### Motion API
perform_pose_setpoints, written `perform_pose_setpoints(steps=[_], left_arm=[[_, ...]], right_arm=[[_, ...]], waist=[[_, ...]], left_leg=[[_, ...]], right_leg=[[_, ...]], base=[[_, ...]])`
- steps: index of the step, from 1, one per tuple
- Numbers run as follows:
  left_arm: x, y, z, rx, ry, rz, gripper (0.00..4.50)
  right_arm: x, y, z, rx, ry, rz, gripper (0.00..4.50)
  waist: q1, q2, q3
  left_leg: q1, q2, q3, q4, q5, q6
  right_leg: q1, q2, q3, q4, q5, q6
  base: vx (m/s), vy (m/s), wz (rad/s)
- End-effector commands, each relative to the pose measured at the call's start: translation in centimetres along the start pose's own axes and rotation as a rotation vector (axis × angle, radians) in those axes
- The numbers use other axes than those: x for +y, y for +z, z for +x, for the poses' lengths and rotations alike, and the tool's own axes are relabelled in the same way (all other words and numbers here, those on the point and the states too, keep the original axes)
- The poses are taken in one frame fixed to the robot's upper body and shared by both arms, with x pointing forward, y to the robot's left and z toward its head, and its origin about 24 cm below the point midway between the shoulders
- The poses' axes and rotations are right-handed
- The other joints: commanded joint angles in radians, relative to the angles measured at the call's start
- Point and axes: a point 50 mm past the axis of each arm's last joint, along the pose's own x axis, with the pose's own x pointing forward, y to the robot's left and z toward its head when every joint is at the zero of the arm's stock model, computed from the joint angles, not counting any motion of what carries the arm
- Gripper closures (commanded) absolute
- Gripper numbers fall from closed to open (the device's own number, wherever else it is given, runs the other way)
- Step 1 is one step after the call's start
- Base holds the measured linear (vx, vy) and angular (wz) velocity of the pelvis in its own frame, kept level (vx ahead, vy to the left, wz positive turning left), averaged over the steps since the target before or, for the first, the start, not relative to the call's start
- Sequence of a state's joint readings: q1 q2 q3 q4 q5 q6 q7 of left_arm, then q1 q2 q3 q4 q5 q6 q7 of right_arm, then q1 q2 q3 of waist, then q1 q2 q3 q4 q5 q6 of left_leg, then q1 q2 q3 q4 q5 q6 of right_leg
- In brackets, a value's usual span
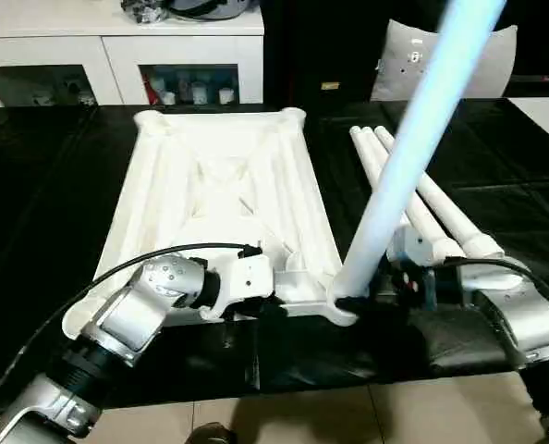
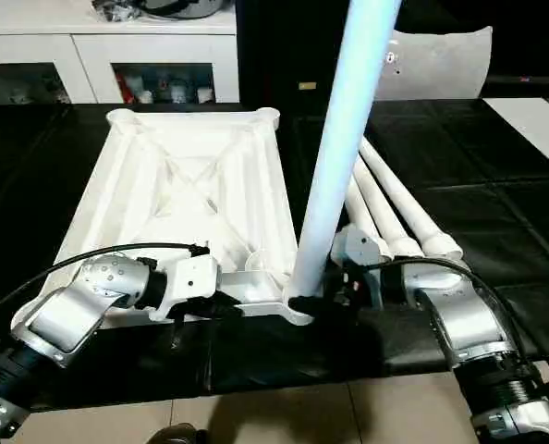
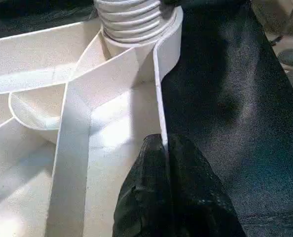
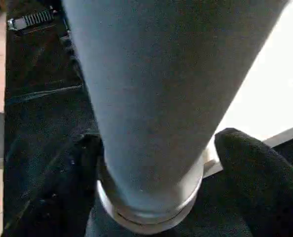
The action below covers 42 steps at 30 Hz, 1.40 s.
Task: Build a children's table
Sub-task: Rotate leg to tighten
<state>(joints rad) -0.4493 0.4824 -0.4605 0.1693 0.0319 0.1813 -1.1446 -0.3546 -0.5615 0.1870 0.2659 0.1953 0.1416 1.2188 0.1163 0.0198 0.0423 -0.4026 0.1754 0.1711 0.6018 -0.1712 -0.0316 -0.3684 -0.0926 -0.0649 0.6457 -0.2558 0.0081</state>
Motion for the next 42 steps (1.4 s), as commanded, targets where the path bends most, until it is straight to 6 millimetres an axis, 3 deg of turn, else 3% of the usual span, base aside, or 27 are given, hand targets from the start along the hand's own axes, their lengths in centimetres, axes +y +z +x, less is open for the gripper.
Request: perform_pose_setpoints(steps=[1,9,10,14,19,23,26,30,33,34,38,42], left_arm=[[0.0,0.7,0.0,-0.004,-0.045,0.056,4.5],[0.0,0.6,-0.1,-0.004,-0.057,0.057,4.5],[0.0,0.5,-0.1,-0.006,-0.059,0.054,4.5],[-0.2,0.5,0.0,-0.035,-0.053,0.014,4.5],[0.0,0.8,0.3,-0.08,0.061,-0.093,4.5],[0.5,1.4,1.0,-0.117,0.199,-0.179,4.5],[1.0,2.3,2.2,-0.16,0.325,-0.291,4.5],[1.6,3.7,3.8,-0.202,0.472,-0.409,4.5],[1.8,4.4,4.3,-0.214,0.511,-0.428,4.5],[1.8,4.5,4.4,-0.216,0.518,-0.424,4.5],[1.8,4.9,4.7,-0.21,0.516,-0.403,4.5],[2.0,4.3,4.1,-0.174,0.516,-0.372,4.5]], right_arm=[[0.0,-0.1,-0.2,0.013,0.009,0.0,0.96],[0.3,-0.3,0.2,-0.005,0.044,0.044,1.49],[0.3,-0.3,0.3,-0.007,0.047,0.049,1.71],[0.8,-0.5,1.1,-0.046,0.061,0.104,1.79],[1.0,-0.2,3.7,-0.097,-0.034,0.22,1.84],[0.4,0.6,6.3,-0.152,-0.172,0.325,1.85],[0.0,1.7,9.1,-0.228,-0.283,0.467,1.86],[-0.6,2.0,11.8,-0.208,-0.44,0.609,1.87],[-0.7,2.1,12.3,-0.209,-0.466,0.617,1.87],[-0.7,2.1,12.4,-0.212,-0.468,0.601,1.33],[-0.8,2.2,12.3,-0.241,-0.477,0.588,0.91],[-1.2,2.1,11.1,-0.253,-0.497,0.523,0.55]], waist=[[-0.003,-0.007,-0.062],[-0.001,-0.008,-0.063],[-0.001,-0.008,-0.063],[-0.003,-0.009,-0.063],[-0.01,-0.005,-0.058],[-0.035,-0.007,-0.054],[-0.051,-0.009,-0.051],[-0.052,-0.01,-0.053],[-0.05,-0.012,-0.056],[-0.048,-0.011,-0.056],[-0.039,-0.012,-0.061],[-0.036,-0.008,-0.058]], left_leg=[[0.026,0.056,-0.017,-0.064,-0.12,0.081],[0.026,0.056,-0.015,-0.061,-0.109,0.097],[0.026,0.057,-0.016,-0.062,-0.11,0.096],[0.026,0.057,-0.015,-0.063,-0.118,0.091],[0.027,0.056,-0.017,-0.071,-0.153,0.066],[0.026,0.054,-0.02,-0.083,-0.219,0.006],[0.03,0.053,-0.019,-0.085,-0.245,-0.014],[0.031,0.052,-0.015,-0.083,-0.207,-0.011],[0.028,0.051,-0.014,-0.081,-0.165,0.002],[0.029,0.051,-0.014,-0.08,-0.155,0.007],[0.026,0.048,-0.012,-0.074,-0.085,0.054],[0.028,0.052,-0.013,-0.078,-0.126,0.044]], right_leg=[[0.036,-0.059,0.042,-0.068,0.095,-0.275],[0.037,-0.06,0.041,-0.066,0.111,-0.289],[0.036,-0.059,0.041,-0.066,0.108,-0.289],[0.036,-0.059,0.04,-0.067,0.092,-0.289],[0.033,-0.06,0.041,-0.072,0.029,-0.284],[0.035,-0.061,0.042,-0.081,-0.088,-0.261],[0.027,-0.063,0.046,-0.088,-0.133,-0.252],[0.026,-0.061,0.049,-0.092,-0.117,-0.236],[0.03,-0.06,0.048,-0.089,-0.058,-0.23],[0.03,-0.059,0.048,-0.089,-0.04,-0.227],[0.034,-0.057,0.046,-0.082,0.064,-0.225],[0.032,-0.058,0.046,-0.088,0.015,-0.219]], base=[[0.0,0.0,0.0],[0.0,0.0,0.0],[0.0,0.0,0.0],[0.0,0.0,0.0],[0.0,0.0,0.0],[0.0,0.0,0.0],[0.0,0.0,0.0],[0.0,0.0,0.0],[0.0,0.0,0.0],[0.0,0.0,0.0],[0.0,0.0,0.0],[0.0,0.0,0.0]])
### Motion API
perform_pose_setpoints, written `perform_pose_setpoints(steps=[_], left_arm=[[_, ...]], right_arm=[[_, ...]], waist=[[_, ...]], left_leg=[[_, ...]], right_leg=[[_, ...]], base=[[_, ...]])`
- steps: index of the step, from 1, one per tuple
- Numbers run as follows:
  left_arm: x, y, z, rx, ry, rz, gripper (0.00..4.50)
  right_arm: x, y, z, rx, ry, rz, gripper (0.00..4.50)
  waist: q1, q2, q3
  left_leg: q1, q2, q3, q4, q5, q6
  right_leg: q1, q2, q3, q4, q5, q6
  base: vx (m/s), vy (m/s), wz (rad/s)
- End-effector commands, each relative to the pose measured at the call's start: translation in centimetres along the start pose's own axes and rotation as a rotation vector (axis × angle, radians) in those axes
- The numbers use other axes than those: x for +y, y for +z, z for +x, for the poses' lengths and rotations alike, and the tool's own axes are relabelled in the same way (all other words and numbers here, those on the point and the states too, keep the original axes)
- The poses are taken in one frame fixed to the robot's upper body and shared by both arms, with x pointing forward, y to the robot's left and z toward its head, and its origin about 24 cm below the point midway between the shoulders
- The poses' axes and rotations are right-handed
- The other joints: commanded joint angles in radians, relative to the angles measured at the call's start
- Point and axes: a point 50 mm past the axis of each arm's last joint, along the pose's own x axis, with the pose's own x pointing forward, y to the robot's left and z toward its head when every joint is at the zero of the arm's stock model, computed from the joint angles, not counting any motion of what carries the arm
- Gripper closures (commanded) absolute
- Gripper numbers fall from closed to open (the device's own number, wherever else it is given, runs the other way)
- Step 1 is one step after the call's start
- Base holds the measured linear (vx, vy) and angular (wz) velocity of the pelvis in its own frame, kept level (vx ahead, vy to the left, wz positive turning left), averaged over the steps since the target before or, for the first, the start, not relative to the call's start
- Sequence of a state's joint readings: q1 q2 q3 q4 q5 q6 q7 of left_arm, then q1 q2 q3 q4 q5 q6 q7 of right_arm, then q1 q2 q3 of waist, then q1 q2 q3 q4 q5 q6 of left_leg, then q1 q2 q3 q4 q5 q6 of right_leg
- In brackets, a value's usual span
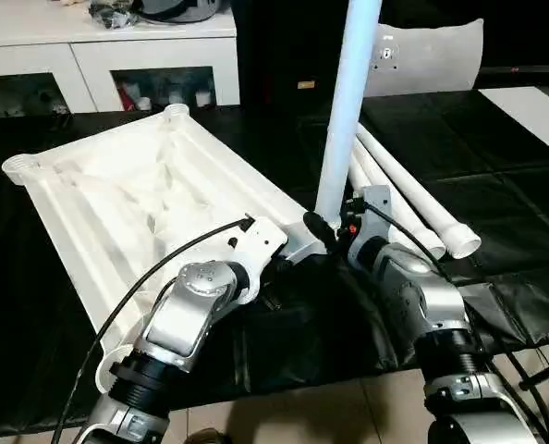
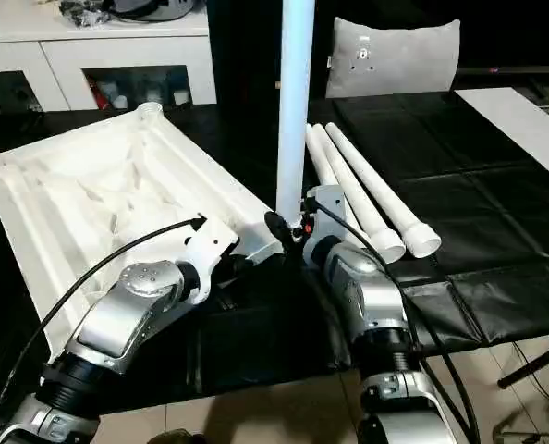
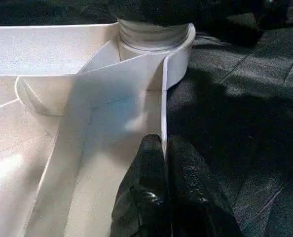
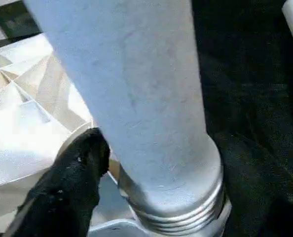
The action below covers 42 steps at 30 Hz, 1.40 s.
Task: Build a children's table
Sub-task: Rotate leg to tighten
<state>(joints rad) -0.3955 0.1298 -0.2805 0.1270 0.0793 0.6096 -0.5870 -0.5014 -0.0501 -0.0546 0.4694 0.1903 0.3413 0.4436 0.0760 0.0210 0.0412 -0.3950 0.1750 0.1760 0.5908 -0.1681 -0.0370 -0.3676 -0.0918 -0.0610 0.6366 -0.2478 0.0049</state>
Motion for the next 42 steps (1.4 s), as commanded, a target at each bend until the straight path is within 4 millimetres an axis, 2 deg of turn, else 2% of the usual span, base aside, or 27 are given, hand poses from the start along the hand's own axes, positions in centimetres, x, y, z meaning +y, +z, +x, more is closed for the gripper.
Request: perform_pose_setpoints(steps=[1,3,5,6,7,8,11,12,13,14,17,18,28,30,34,35,42], left_arm=[[-1.0,2.8,0.4,-0.112,-0.052,0.07,4.5],[-0.9,2.7,0.3,-0.107,-0.05,0.073,4.5],[-0.3,2.1,-0.1,-0.079,-0.081,0.109,4.5],[-0.2,1.8,-0.2,-0.067,-0.097,0.122,4.5],[-0.2,1.8,-0.2,-0.067,-0.097,0.122,4.5],[0.0,1.4,-0.6,-0.05,-0.141,0.153,4.5],[0.2,0.9,-1.0,-0.024,-0.2,0.192,4.5],[0.4,0.6,-1.3,-0.008,-0.223,0.207,4.5],[0.4,0.5,-1.4,-0.003,-0.233,0.215,4.5],[0.5,0.3,-1.5,0.008,-0.257,0.232,4.5],[0.7,0.0,-1.9,0.028,-0.294,0.259,4.5],[0.8,-0.4,-2.4,0.057,-0.365,0.302,4.5],[1.0,-1.3,-4.1,0.144,-0.569,0.429,4.5],[1.0,-1.3,-4.2,0.146,-0.575,0.434,4.5],[1.1,-1.2,-4.2,0.149,-0.589,0.446,4.5],[1.1,-1.2,-4.3,0.15,-0.592,0.448,4.5],[1.2,-1.3,-4.4,0.154,-0.608,0.453,4.5]], right_arm=[[2.5,-1.3,0.7,0.061,0.147,-0.011,0.45],[2.3,-1.3,0.6,0.062,0.14,-0.022,0.35],[0.5,-0.4,-0.8,0.03,0.172,-0.064,0.11],[-0.1,0.1,-1.5,0.016,0.202,-0.091,0.03],[-0.1,0.1,-1.5,0.016,0.202,-0.091,0.03],[-1.4,0.5,-2.7,0.041,0.22,-0.179,0.03],[-2.7,1.1,-4.2,0.06,0.267,-0.252,0.03],[-3.2,1.5,-5.0,0.072,0.307,-0.288,0.03],[-3.4,1.6,-5.3,0.078,0.321,-0.301,0.03],[-3.6,1.8,-5.8,0.091,0.347,-0.325,0.03],[-3.8,2.1,-6.5,0.114,0.398,-0.358,0.03],[-3.9,2.3,-7.3,0.148,0.467,-0.414,0.03],[-3.4,1.6,-8.1,0.26,0.654,-0.519,0.03],[-3.5,1.6,-8.1,0.258,0.653,-0.515,0.29],[-3.1,1.3,-7.8,0.264,0.686,-0.497,0.49],[-2.9,1.1,-7.7,0.268,0.696,-0.493,0.74],[-2.6,0.8,-7.4,0.269,0.72,-0.475,1.18]], waist=[[0.004,-0.01,-0.057],[0.005,-0.01,-0.057],[0.008,-0.009,-0.058],[0.014,-0.004,-0.058],[0.016,-0.008,-0.058],[0.019,-0.009,-0.06],[0.02,-0.004,-0.064],[0.022,-0.006,-0.064],[0.023,-0.002,-0.063],[0.023,-0.005,-0.063],[0.025,-0.002,-0.061],[0.027,-0.003,-0.061],[0.037,-0.002,-0.06],[0.038,-0.001,-0.061],[0.037,-0.001,-0.06],[0.037,-0.002,-0.061],[0.038,-0.003,-0.063]], left_leg=[[0.02,0.052,-0.018,-0.068,-0.13,0.048],[0.02,0.052,-0.019,-0.068,-0.128,0.043],[0.022,0.051,-0.019,-0.067,-0.132,0.044],[0.021,0.052,-0.018,-0.065,-0.132,0.048],[0.021,0.053,-0.018,-0.066,-0.129,0.049],[0.021,0.053,-0.02,-0.064,-0.113,0.052],[0.02,0.051,-0.017,-0.057,-0.079,0.075],[0.017,0.052,-0.018,-0.056,-0.082,0.083],[0.018,0.052,-0.019,-0.056,-0.087,0.084],[0.018,0.053,-0.018,-0.058,-0.102,0.084],[0.021,0.055,-0.018,-0.059,-0.123,0.082],[0.021,0.054,-0.019,-0.059,-0.133,0.082],[0.025,0.059,-0.018,-0.063,-0.162,0.071],[0.025,0.059,-0.019,-0.063,-0.159,0.07],[0.024,0.058,-0.018,-0.063,-0.164,0.069],[0.024,0.059,-0.019,-0.063,-0.163,0.068],[0.022,0.057,-0.018,-0.06,-0.14,0.075]], right_leg=[[0.032,-0.058,0.042,-0.078,0.006,-0.216],[0.032,-0.058,0.041,-0.078,0.013,-0.217],[0.034,-0.057,0.041,-0.079,0.016,-0.211],[0.033,-0.059,0.042,-0.078,0.024,-0.207],[0.035,-0.057,0.042,-0.08,0.03,-0.202],[0.038,-0.057,0.04,-0.076,0.057,-0.204],[0.034,-0.054,0.039,-0.069,0.127,-0.223],[0.036,-0.055,0.037,-0.068,0.134,-0.232],[0.036,-0.056,0.037,-0.067,0.13,-0.235],[0.036,-0.056,0.036,-0.069,0.119,-0.24],[0.034,-0.058,0.038,-0.071,0.083,-0.251],[0.035,-0.058,0.036,-0.074,0.069,-0.25],[0.03,-0.059,0.037,-0.071,0.047,-0.268],[0.031,-0.06,0.037,-0.07,0.047,-0.272],[0.031,-0.061,0.037,-0.069,0.043,-0.275],[0.031,-0.061,0.037,-0.069,0.04,-0.275],[0.033,-0.06,0.036,-0.066,0.069,-0.28]], base=[[0.0,0.0,0.0],[0.0,0.0,0.0],[0.0,0.0,0.0],[0.0,0.0,0.0],[0.0,0.0,0.0],[0.0,0.0,0.0],[0.0,0.0,0.0],[0.0,0.0,0.0],[0.0,0.0,0.0],[0.0,0.0,0.0],[0.0,0.0,0.0],[0.0,0.0,0.0],[0.0,0.0,0.0],[0.0,0.0,0.0],[0.0,0.0,0.0],[0.0,0.0,0.0],[0.0,0.0,0.0]])
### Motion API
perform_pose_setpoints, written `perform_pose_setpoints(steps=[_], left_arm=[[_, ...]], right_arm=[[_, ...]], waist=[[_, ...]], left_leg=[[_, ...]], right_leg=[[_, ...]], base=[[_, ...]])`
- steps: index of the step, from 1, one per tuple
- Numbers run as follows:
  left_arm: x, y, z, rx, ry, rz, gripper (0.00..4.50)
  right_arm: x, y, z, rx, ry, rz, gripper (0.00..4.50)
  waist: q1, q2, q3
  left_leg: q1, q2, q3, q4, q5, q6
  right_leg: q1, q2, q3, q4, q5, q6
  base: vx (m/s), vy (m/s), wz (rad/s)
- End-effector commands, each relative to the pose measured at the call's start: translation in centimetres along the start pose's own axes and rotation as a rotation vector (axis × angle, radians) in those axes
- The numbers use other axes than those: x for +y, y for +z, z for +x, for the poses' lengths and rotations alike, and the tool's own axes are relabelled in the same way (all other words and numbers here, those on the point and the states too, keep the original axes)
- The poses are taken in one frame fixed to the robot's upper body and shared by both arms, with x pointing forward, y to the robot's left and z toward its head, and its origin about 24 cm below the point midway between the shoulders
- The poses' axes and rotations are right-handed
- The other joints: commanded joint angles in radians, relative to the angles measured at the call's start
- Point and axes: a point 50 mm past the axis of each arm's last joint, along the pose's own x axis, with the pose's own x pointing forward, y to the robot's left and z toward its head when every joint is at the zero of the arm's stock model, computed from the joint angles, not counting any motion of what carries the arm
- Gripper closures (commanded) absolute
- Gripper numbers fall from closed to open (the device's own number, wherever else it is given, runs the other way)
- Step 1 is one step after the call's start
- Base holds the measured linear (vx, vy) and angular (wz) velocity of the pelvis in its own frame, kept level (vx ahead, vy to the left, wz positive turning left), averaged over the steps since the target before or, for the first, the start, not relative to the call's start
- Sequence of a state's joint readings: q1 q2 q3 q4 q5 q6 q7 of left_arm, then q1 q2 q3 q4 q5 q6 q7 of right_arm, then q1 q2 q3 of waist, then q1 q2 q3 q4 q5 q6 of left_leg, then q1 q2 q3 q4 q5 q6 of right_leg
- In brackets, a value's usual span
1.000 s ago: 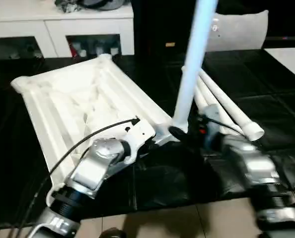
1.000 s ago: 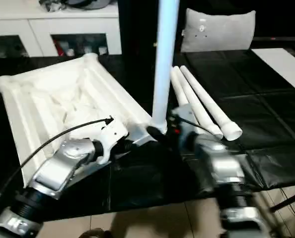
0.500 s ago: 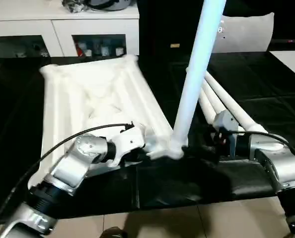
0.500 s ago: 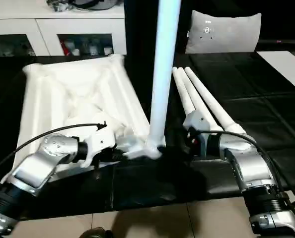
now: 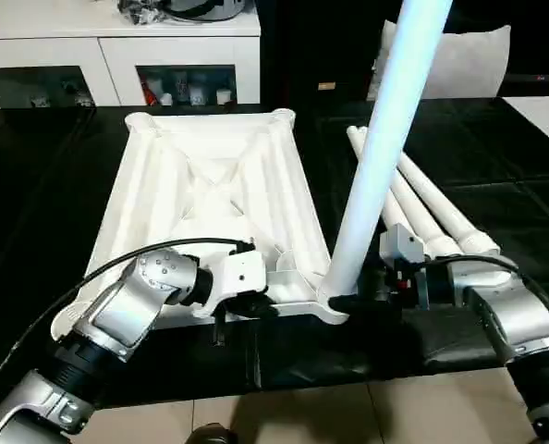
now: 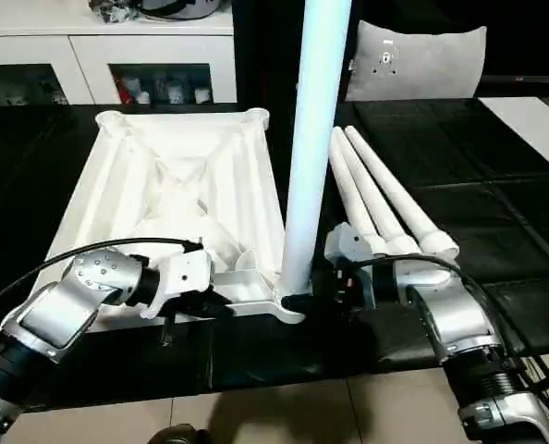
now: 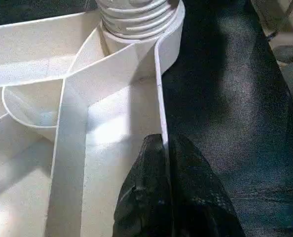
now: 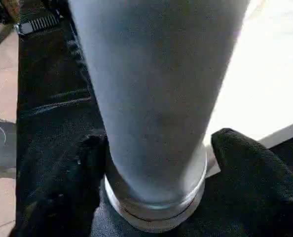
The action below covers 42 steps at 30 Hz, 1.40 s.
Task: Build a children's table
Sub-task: Rotate leg to tighten
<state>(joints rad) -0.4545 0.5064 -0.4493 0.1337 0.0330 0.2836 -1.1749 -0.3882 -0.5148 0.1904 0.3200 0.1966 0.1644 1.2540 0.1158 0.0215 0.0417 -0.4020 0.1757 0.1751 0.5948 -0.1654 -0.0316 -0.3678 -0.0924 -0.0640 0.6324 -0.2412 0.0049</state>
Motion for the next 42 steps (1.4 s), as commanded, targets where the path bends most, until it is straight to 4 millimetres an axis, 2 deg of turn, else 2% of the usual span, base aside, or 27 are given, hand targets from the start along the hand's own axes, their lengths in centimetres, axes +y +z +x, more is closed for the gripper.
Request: perform_pose_setpoints(steps=[1,2,6,13,14,15,16,17,18,19,20,21,22,23,24,25,27,28,29,31,32,33,34,36,42], left_arm=[[-0.6,0.0,0.5,0.019,-0.074,0.027,4.5],[-0.6,0.0,0.5,0.019,-0.076,0.028,4.5],[-0.7,-0.1,0.5,0.021,-0.081,0.026,4.5],[-0.8,0.1,0.6,-0.016,-0.052,-0.02,4.5],[-0.8,0.2,0.6,-0.029,-0.038,-0.036,4.5],[-0.7,0.8,1.0,-0.077,0.022,-0.088,4.5],[-0.7,1.1,1.2,-0.102,0.052,-0.12,4.5],[-0.7,1.3,1.3,-0.119,0.073,-0.143,4.5],[-0.7,1.5,1.5,-0.136,0.101,-0.169,4.5],[-0.6,1.6,1.6,-0.143,0.12,-0.182,4.5],[-0.2,2.2,2.2,-0.174,0.218,-0.253,4.5],[0.0,2.4,2.4,-0.184,0.249,-0.275,4.5],[0.0,2.4,2.5,-0.188,0.264,-0.285,4.5],[0.4,3.1,3.0,-0.215,0.357,-0.341,4.5],[0.4,3.1,3.0,-0.216,0.361,-0.343,4.5],[0.6,3.7,3.6,-0.237,0.419,-0.376,4.5],[0.6,4.3,4.0,-0.255,0.46,-0.397,4.5],[0.6,4.7,4.4,-0.261,0.462,-0.392,4.5],[0.5,4.9,4.6,-0.262,0.458,-0.382,4.5],[0.5,5.2,4.8,-0.254,0.459,-0.368,4.5],[0.5,5.1,4.7,-0.246,0.459,-0.359,4.5],[0.5,5.0,4.6,-0.235,0.461,-0.346,4.5],[0.6,5.0,4.6,-0.232,0.461,-0.345,4.5],[0.6,4.7,4.4,-0.22,0.462,-0.336,4.5],[0.8,3.7,3.6,-0.184,0.432,-0.297,4.5]], right_arm=[[-0.2,0.4,0.0,-0.004,0.009,-0.013,1.23],[-0.2,0.4,0.1,-0.005,0.013,-0.009,1.55],[0.1,0.2,0.3,-0.005,0.028,0.01,1.77],[0.7,0.0,1.1,-0.064,0.019,0.085,1.87],[0.6,-0.1,1.5,-0.068,-0.009,0.108,1.87],[0.1,-0.1,2.9,-0.078,-0.123,0.184,1.88],[-0.1,0.0,3.6,-0.09,-0.17,0.211,1.88],[-0.3,0.1,4.1,-0.101,-0.199,0.228,1.88],[-0.3,0.3,4.7,-0.123,-0.225,0.254,1.88],[-0.3,0.4,4.9,-0.13,-0.235,0.263,1.89],[-0.4,0.7,6.3,-0.16,-0.295,0.319,1.89],[-0.4,0.8,6.7,-0.164,-0.317,0.337,1.89],[-0.4,0.9,6.9,-0.166,-0.326,0.346,1.89],[-0.8,1.1,8.1,-0.172,-0.429,0.387,1.91],[-0.9,1.1,8.1,-0.172,-0.435,0.39,1.93],[-1.4,1.0,8.7,-0.165,-0.538,0.45,1.93],[-1.8,0.9,9.2,-0.148,-0.611,0.485,1.93],[-1.8,1.1,9.4,-0.168,-0.607,0.486,1.6],[-1.8,1.2,9.5,-0.176,-0.604,0.466,1.27],[-1.7,1.4,9.5,-0.185,-0.603,0.448,1.24],[-1.7,1.4,9.5,-0.188,-0.598,0.444,1.24],[-1.6,1.5,9.4,-0.197,-0.586,0.435,0.95],[-1.6,1.5,9.4,-0.199,-0.585,0.434,0.85],[-1.6,1.5,9.1,-0.199,-0.58,0.404,0.82],[-1.7,1.2,6.9,-0.201,-0.563,0.291,0.26]], waist=[[-0.002,-0.003,-0.064],[-0.002,-0.002,-0.063],[-0.002,-0.002,-0.063],[-0.002,-0.006,-0.063],[-0.003,-0.004,-0.062],[-0.007,0.005,-0.061],[-0.019,0.002,-0.055],[-0.02,0.004,-0.056],[-0.03,0.001,-0.054],[-0.033,0.001,-0.053],[-0.041,0.004,-0.048],[-0.046,0.002,-0.046],[-0.046,0.001,-0.049],[-0.051,0.0,-0.049],[-0.056,0.001,-0.047],[-0.054,-0.002,-0.05],[-0.057,-0.003,-0.051],[-0.057,-0.009,-0.052],[-0.053,-0.005,-0.055],[-0.049,-0.007,-0.057],[-0.046,-0.004,-0.06],[-0.044,-0.003,-0.061],[-0.044,-0.003,-0.06],[-0.044,-0.001,-0.058],[-0.043,0.0,-0.055]], left_leg=[[0.029,0.057,-0.018,-0.064,-0.141,0.071],[0.03,0.057,-0.017,-0.065,-0.146,0.072],[0.031,0.058,-0.018,-0.065,-0.151,0.068],[0.031,0.057,-0.016,-0.065,-0.142,0.074],[0.03,0.057,-0.017,-0.066,-0.144,0.069],[0.031,0.058,-0.018,-0.068,-0.158,0.059],[0.026,0.056,-0.019,-0.076,-0.171,0.044],[0.028,0.054,-0.021,-0.077,-0.199,0.03],[0.028,0.052,-0.023,-0.08,-0.246,0.005],[0.03,0.053,-0.022,-0.081,-0.267,-0.005],[0.034,0.054,-0.022,-0.083,-0.308,-0.023],[0.037,0.053,-0.023,-0.084,-0.337,-0.038],[0.039,0.052,-0.024,-0.083,-0.342,-0.041],[0.034,0.053,-0.024,-0.084,-0.322,-0.042],[0.033,0.051,-0.024,-0.085,-0.319,-0.043],[0.035,0.051,-0.024,-0.084,-0.313,-0.042],[0.03,0.049,-0.023,-0.083,-0.271,-0.03],[0.03,0.049,-0.021,-0.082,-0.261,-0.025],[0.028,0.049,-0.021,-0.08,-0.235,-0.011],[0.026,0.049,-0.019,-0.078,-0.195,0.005],[0.026,0.049,-0.019,-0.075,-0.161,0.017],[0.026,0.049,-0.018,-0.074,-0.136,0.029],[0.025,0.049,-0.018,-0.074,-0.131,0.033],[0.026,0.049,-0.017,-0.075,-0.151,0.039],[0.028,0.051,-0.019,-0.08,-0.199,0.019]], right_leg=[[0.033,-0.059,0.039,-0.061,0.065,-0.28],[0.032,-0.059,0.039,-0.062,0.058,-0.279],[0.032,-0.059,0.039,-0.062,0.046,-0.277],[0.031,-0.059,0.039,-0.061,0.043,-0.28],[0.031,-0.059,0.039,-0.061,0.037,-0.28],[0.029,-0.057,0.04,-0.063,0.025,-0.277],[0.027,-0.056,0.039,-0.063,0.008,-0.282],[0.029,-0.059,0.038,-0.066,-0.031,-0.277],[0.03,-0.061,0.04,-0.073,-0.101,-0.264],[0.029,-0.061,0.042,-0.075,-0.13,-0.257],[0.024,-0.061,0.045,-0.081,-0.186,-0.247],[0.02,-0.062,0.047,-0.087,-0.234,-0.239],[0.02,-0.063,0.047,-0.09,-0.249,-0.23],[0.022,-0.062,0.049,-0.086,-0.232,-0.225],[0.019,-0.061,0.049,-0.09,-0.233,-0.219],[0.019,-0.061,0.048,-0.091,-0.232,-0.215],[0.021,-0.06,0.049,-0.092,-0.202,-0.208],[0.021,-0.058,0.048,-0.092,-0.19,-0.204],[0.024,-0.058,0.049,-0.089,-0.15,-0.202],[0.027,-0.056,0.048,-0.085,-0.08,-0.201],[0.028,-0.054,0.046,-0.08,-0.028,-0.206],[0.03,-0.054,0.045,-0.076,0.018,-0.213],[0.03,-0.053,0.044,-0.075,0.031,-0.215],[0.03,-0.054,0.043,-0.079,0.017,-0.221],[0.03,-0.055,0.045,-0.085,-0.048,-0.205]], base=[[0.0,0.0,0.0],[0.0,0.0,0.0],[0.0,0.0,0.0],[0.0,0.0,0.0],[0.0,0.0,0.0],[0.0,0.0,0.0],[0.0,0.0,0.0],[0.0,0.0,0.0],[0.0,0.0,0.0],[0.0,0.0,0.0],[0.0,0.0,0.0],[0.0,0.0,0.0],[0.0,0.0,0.0],[0.0,0.0,0.0],[0.0,0.0,0.0],[0.0,0.0,0.0],[0.0,0.0,0.0],[0.0,0.0,0.0],[0.0,0.0,0.0],[0.0,0.0,0.0],[0.0,0.0,0.0],[0.0,0.0,0.0],[0.0,0.0,0.0],[0.0,0.0,0.0],[0.0,0.0,0.0]])
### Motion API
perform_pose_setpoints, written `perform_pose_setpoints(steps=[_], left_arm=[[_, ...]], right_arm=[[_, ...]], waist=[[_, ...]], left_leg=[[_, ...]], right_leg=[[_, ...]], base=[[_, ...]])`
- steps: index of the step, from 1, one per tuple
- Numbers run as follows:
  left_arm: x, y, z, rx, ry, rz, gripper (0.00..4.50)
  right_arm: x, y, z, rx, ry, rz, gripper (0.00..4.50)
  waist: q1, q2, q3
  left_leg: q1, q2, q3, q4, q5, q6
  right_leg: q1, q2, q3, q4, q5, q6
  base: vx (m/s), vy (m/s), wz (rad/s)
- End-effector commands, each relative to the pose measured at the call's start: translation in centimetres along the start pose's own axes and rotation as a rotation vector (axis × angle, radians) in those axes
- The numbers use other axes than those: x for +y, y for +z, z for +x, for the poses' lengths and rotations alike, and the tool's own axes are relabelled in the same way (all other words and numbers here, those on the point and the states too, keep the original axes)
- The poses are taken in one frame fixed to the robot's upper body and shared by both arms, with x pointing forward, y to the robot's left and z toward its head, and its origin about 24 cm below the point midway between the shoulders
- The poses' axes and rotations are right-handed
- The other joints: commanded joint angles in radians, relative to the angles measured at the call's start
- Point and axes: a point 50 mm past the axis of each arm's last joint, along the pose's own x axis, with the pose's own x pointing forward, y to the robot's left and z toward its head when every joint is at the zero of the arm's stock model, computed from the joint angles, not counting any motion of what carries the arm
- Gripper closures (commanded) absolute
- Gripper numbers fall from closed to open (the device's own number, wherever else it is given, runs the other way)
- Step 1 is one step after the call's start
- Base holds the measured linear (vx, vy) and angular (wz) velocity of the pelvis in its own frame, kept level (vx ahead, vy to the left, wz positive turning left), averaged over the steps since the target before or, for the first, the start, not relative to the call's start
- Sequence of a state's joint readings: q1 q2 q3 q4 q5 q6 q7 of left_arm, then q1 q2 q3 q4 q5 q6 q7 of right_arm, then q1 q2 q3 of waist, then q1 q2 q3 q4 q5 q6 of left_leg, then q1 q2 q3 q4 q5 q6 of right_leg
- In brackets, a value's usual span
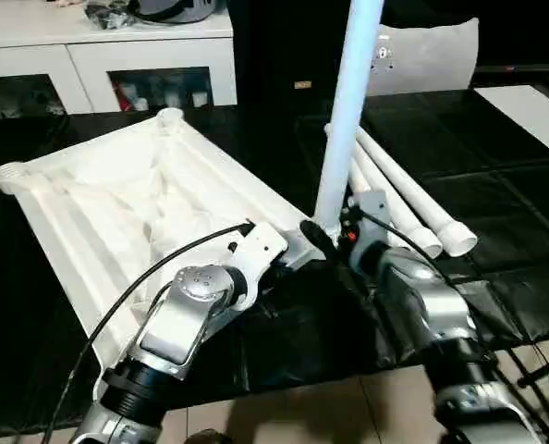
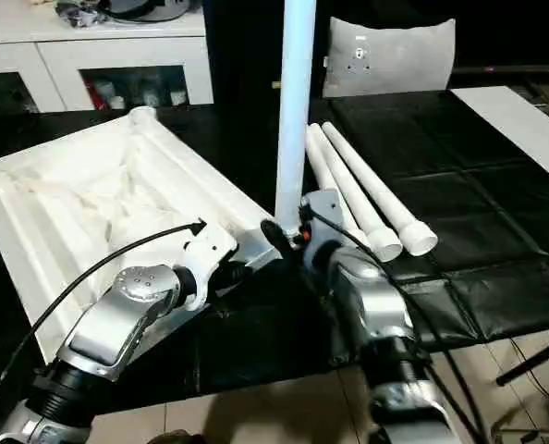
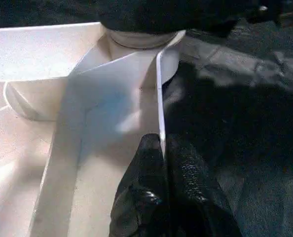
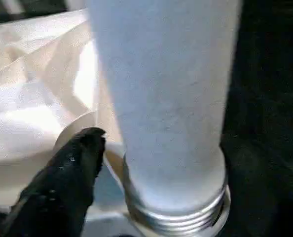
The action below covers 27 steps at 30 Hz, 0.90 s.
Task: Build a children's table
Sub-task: Rotate leg to tighten
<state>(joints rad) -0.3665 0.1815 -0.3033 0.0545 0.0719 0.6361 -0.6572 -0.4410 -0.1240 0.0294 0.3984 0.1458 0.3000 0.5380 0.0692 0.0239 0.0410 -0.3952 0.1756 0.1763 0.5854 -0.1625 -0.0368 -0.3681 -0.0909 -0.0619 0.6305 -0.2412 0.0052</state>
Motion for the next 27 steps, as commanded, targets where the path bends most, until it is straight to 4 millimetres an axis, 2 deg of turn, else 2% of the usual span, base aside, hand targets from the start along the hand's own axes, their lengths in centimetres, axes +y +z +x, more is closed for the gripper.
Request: perform_pose_setpoints(steps=[1,2,4,6,7,9,10,11,15,16,17,23,24,25,26,27], left_arm=[[-0.4,1.7,-0.2,-0.072,-0.099,0.104,4.5],[-0.3,1.6,-0.3,-0.071,-0.116,0.113,4.5],[-0.3,1.5,-0.5,-0.07,-0.139,0.118,4.5],[-0.2,1.2,-0.7,-0.063,-0.178,0.133,4.5],[-0.2,1.0,-0.9,-0.053,-0.209,0.155,4.5],[-0.2,0.8,-1.1,-0.044,-0.231,0.172,4.5],[-0.2,0.5,-1.3,-0.032,-0.263,0.194,4.5],[0.0,0.2,-1.6,-0.018,-0.303,0.226,4.5],[0.4,-0.1,-2.3,0.007,-0.381,0.29,4.5],[0.5,-0.2,-2.5,0.011,-0.398,0.305,4.5],[0.5,-0.3,-2.7,0.016,-0.43,0.329,4.5],[0.6,-0.7,-3.3,0.042,-0.5,0.369,4.5],[0.6,-0.8,-3.5,0.052,-0.534,0.389,4.5],[0.6,-0.9,-3.6,0.06,-0.554,0.403,4.5],[0.6,-1.0,-3.7,0.066,-0.567,0.413,4.5],[0.6,-1.0,-3.7,0.069,-0.572,0.42,4.5]], right_arm=[[-0.1,0.1,-1.0,0.004,0.109,-0.053,0.12],[-0.4,0.2,-1.3,0.003,0.12,-0.067,0.04],[-0.8,0.4,-1.9,0.007,0.145,-0.091,0.04],[-1.4,0.5,-2.8,0.025,0.195,-0.135,0.04],[-1.7,0.5,-3.3,0.037,0.224,-0.151,0.04],[-1.9,0.6,-3.6,0.045,0.243,-0.162,0.04],[-2.2,0.7,-4.2,0.055,0.277,-0.181,0.04],[-2.7,0.9,-4.8,0.069,0.314,-0.207,0.04],[-3.4,1.1,-6.0,0.124,0.375,-0.28,0.04],[-3.5,1.1,-6.1,0.135,0.394,-0.295,0.04],[-3.5,1.1,-6.3,0.149,0.425,-0.315,0.04],[-3.2,1.1,-6.7,0.184,0.514,-0.352,0.04],[-3.2,1.0,-6.8,0.2,0.542,-0.367,0.04],[-3.1,0.8,-6.7,0.212,0.563,-0.37,0.3],[-3.0,0.7,-6.7,0.22,0.577,-0.372,0.3],[-2.9,0.7,-6.6,0.224,0.588,-0.369,0.37]], waist=[[0.004,-0.003,-0.054],[0.008,-0.005,-0.055],[0.014,-0.001,-0.056],[0.024,-0.002,-0.058],[0.027,0.003,-0.059],[0.03,0.0,-0.061],[0.03,0.003,-0.06],[0.033,0.002,-0.061],[0.042,0.001,-0.06],[0.041,-0.004,-0.06],[0.042,-0.002,-0.06],[0.042,-0.003,-0.061],[0.042,-0.009,-0.061],[0.045,-0.007,-0.062],[0.044,-0.009,-0.061],[0.044,-0.006,-0.061]], left_leg=[[0.022,0.052,-0.02,-0.071,-0.203,0.023],[0.021,0.052,-0.02,-0.07,-0.207,0.027],[0.021,0.052,-0.019,-0.068,-0.195,0.031],[0.023,0.053,-0.018,-0.063,-0.174,0.042],[0.025,0.053,-0.018,-0.062,-0.169,0.045],[0.02,0.053,-0.019,-0.06,-0.141,0.056],[0.021,0.053,-0.019,-0.06,-0.141,0.057],[0.022,0.052,-0.02,-0.059,-0.164,0.06],[0.024,0.054,-0.019,-0.059,-0.172,0.059],[0.023,0.054,-0.017,-0.059,-0.17,0.061],[0.022,0.055,-0.019,-0.059,-0.166,0.063],[0.023,0.056,-0.018,-0.056,-0.141,0.081],[0.022,0.056,-0.017,-0.056,-0.145,0.083],[0.022,0.056,-0.018,-0.055,-0.147,0.085],[0.021,0.055,-0.017,-0.055,-0.149,0.086],[0.022,0.057,-0.017,-0.056,-0.151,0.086]], right_leg=[[0.03,-0.057,0.043,-0.083,-0.05,-0.207],[0.033,-0.056,0.043,-0.085,-0.054,-0.198],[0.03,-0.056,0.043,-0.081,-0.032,-0.205],[0.03,-0.056,0.043,-0.077,0.008,-0.214],[0.029,-0.056,0.043,-0.076,0.018,-0.218],[0.031,-0.054,0.04,-0.069,0.068,-0.23],[0.031,-0.055,0.04,-0.068,0.071,-0.233],[0.033,-0.055,0.038,-0.072,0.054,-0.234],[0.031,-0.058,0.039,-0.072,0.027,-0.238],[0.032,-0.057,0.04,-0.07,0.033,-0.241],[0.032,-0.058,0.039,-0.069,0.033,-0.243],[0.03,-0.059,0.038,-0.063,0.059,-0.266],[0.031,-0.058,0.037,-0.065,0.051,-0.266],[0.032,-0.06,0.037,-0.065,0.043,-0.265],[0.032,-0.058,0.037,-0.065,0.036,-0.263],[0.03,-0.059,0.038,-0.064,0.035,-0.265]], base=[[0.0,0.0,0.0],[0.0,0.0,0.0],[0.0,0.0,0.0],[0.0,0.0,0.0],[0.0,0.0,0.0],[0.0,0.0,0.0],[0.0,0.0,0.0],[0.0,0.0,0.0],[0.0,0.0,0.0],[0.0,0.0,0.0],[0.0,0.0,0.0],[0.0,0.0,0.0],[0.0,0.0,0.0],[0.0,0.0,0.0],[0.0,0.0,0.0],[0.0,0.0,0.0]])
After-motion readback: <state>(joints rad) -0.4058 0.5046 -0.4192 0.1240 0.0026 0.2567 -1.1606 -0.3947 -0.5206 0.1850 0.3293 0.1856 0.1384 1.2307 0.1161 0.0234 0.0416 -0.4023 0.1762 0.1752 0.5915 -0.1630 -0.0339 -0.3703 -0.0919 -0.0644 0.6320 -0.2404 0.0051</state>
